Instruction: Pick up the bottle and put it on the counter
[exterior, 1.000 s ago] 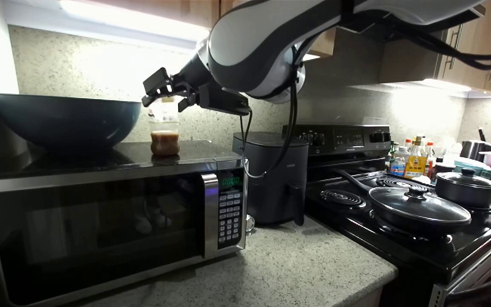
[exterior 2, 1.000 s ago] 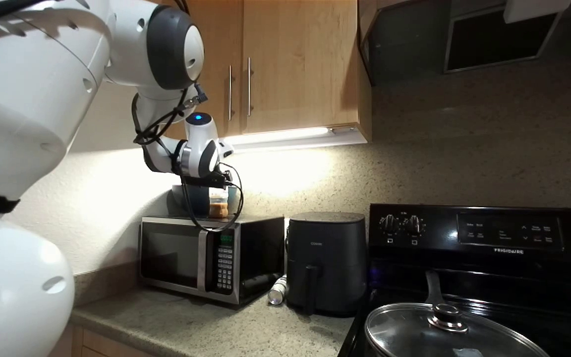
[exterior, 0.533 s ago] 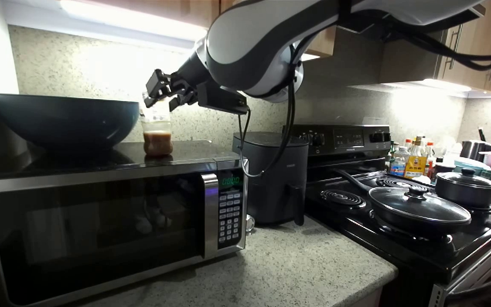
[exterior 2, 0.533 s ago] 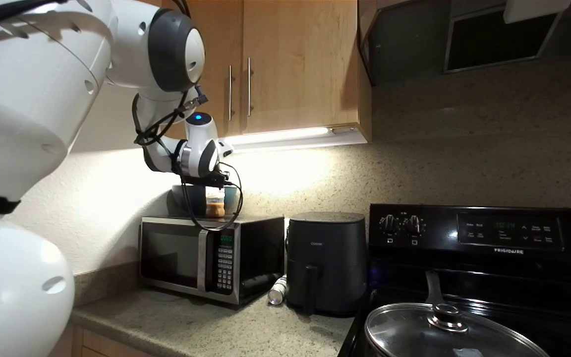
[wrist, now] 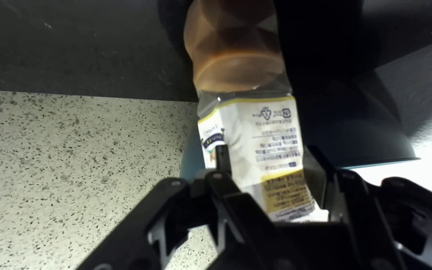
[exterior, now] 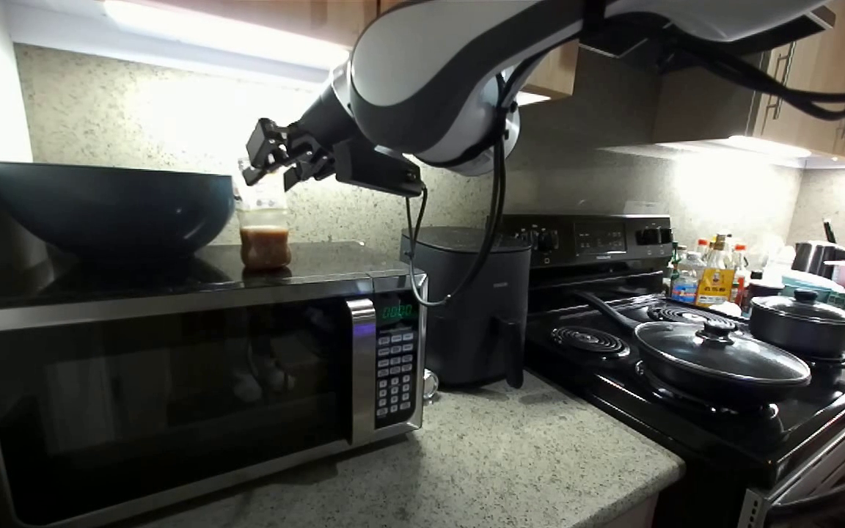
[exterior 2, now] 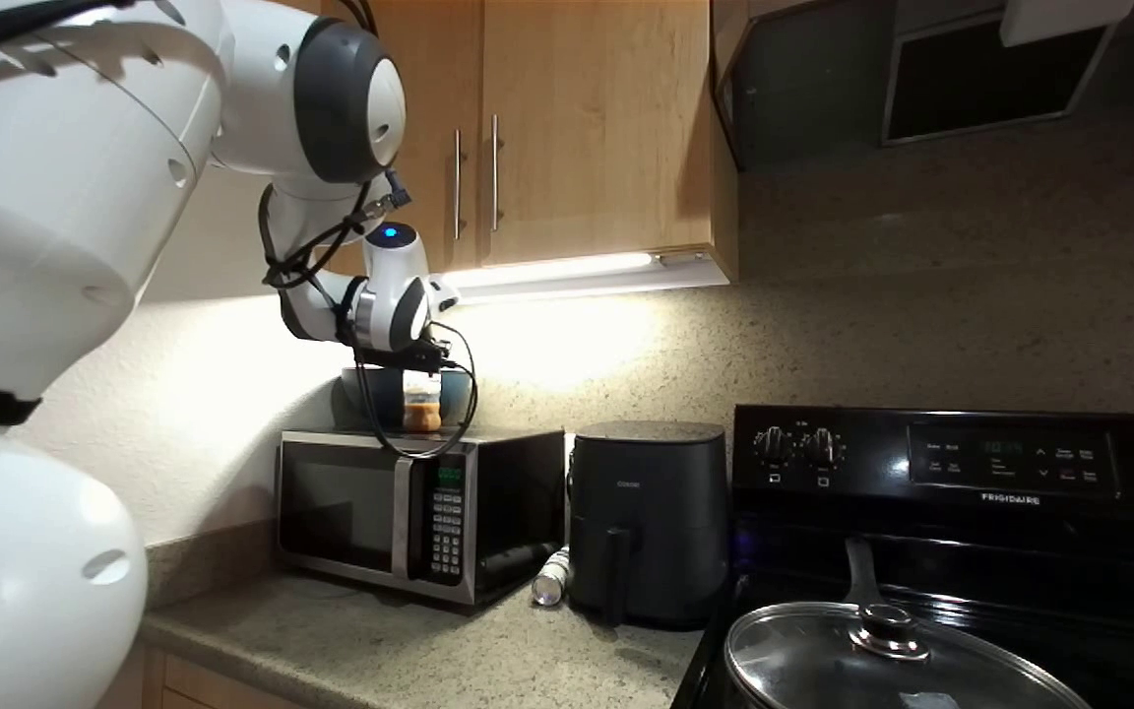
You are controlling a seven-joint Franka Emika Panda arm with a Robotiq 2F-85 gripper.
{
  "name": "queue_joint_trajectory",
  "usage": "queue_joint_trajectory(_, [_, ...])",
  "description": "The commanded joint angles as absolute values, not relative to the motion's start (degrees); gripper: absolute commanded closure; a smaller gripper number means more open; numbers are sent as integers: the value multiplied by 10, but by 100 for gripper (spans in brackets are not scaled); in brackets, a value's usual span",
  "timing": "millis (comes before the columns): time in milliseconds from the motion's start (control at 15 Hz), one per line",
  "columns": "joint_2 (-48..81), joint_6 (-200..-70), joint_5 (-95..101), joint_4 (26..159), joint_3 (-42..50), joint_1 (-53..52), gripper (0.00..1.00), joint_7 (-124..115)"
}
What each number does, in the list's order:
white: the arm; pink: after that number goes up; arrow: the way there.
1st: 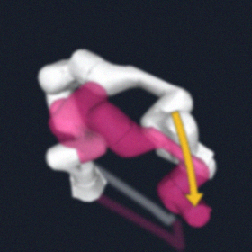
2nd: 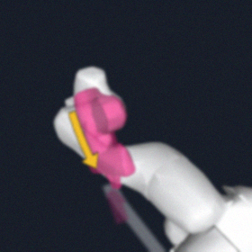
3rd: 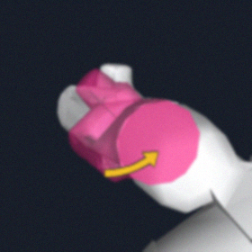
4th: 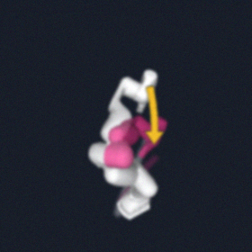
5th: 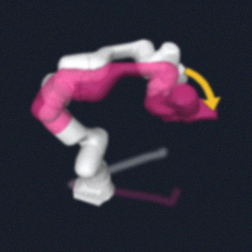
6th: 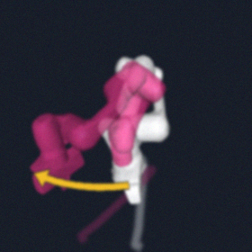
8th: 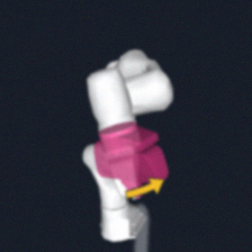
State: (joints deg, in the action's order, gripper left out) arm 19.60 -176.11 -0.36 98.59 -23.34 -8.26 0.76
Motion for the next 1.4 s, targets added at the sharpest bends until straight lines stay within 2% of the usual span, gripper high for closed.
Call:
queue_joint_trajectory(0, [196, -1760, -4, 986, -233, -83, 44, 8])
queue_joint_trajectory(67, [196, -1760, -4, 986, -234, -83, 11, 8])
queue_joint_trajectory(200, [186, -1765, -3, 992, -192, -117, 2, -2])
queue_joint_trajectory(933, [163, -1802, 104, 977, 3, -286, 0, -110])
queue_joint_trajectory(1000, [164, -1800, 105, 974, 17, -299, 25, -118])
queue_joint_trajectory(1067, [165, -1797, 103, 972, 26, -308, 26, -123])
queue_joint_trajectory(1333, [166, -1795, 100, 971, 62, -340, 53, -136])
